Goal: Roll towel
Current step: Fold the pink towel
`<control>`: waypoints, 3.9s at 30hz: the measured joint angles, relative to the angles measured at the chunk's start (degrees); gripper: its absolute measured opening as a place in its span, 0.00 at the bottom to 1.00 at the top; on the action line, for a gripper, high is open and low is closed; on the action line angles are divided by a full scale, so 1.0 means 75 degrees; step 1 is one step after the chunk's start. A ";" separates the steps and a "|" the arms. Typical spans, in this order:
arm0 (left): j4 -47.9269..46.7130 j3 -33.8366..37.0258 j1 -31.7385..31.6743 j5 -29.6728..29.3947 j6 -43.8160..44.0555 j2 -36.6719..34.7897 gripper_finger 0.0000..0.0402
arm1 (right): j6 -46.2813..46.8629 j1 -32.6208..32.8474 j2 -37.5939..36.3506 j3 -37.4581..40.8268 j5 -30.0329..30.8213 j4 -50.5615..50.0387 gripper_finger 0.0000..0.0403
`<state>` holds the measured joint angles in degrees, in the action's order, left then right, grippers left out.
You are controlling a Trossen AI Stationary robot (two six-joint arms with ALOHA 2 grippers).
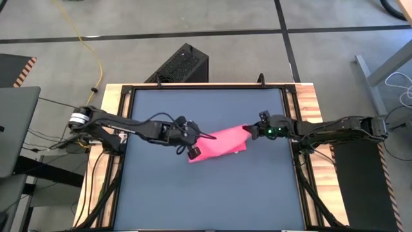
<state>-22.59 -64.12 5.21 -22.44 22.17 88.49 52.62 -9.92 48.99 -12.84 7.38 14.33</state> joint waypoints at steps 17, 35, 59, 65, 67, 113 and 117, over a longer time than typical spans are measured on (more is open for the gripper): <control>0.0082 0.0000 0.0728 -0.1963 0.0214 -0.1021 0.00 | -0.1606 0.0001 -0.1685 -0.0936 0.0007 -0.0126 0.03; 0.1377 -0.0003 0.1554 -0.2242 0.0500 -0.3022 0.00 | -0.2468 0.1711 -0.2445 -0.3151 0.0174 -0.2791 0.03; 0.1944 -0.0003 0.4412 -0.2723 0.4960 -0.2259 0.00 | -0.0457 0.7673 0.1120 -0.4885 0.6069 -0.2317 0.03; 0.1186 0.0000 0.4945 -0.3803 0.5762 -0.2185 0.00 | 0.0431 0.8293 0.1652 -0.4894 0.6876 -0.2326 0.04; 0.0723 0.0000 0.5030 -0.3968 0.6232 -0.2186 0.00 | 0.0451 0.8319 0.1777 -0.4896 0.7069 -0.2367 0.04; 0.4235 0.3870 0.1741 -0.0648 0.6074 -0.2165 0.00 | 0.0947 0.3729 0.1941 -0.3506 0.3163 -0.5018 0.04; 0.4876 0.4211 0.1586 -0.0564 0.5916 -0.2168 0.00 | 0.0720 0.3516 0.1941 -0.3506 0.3091 -0.5035 0.04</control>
<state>13.98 -32.54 17.11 -26.67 66.54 72.23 58.02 16.45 63.55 -39.13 30.56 -23.44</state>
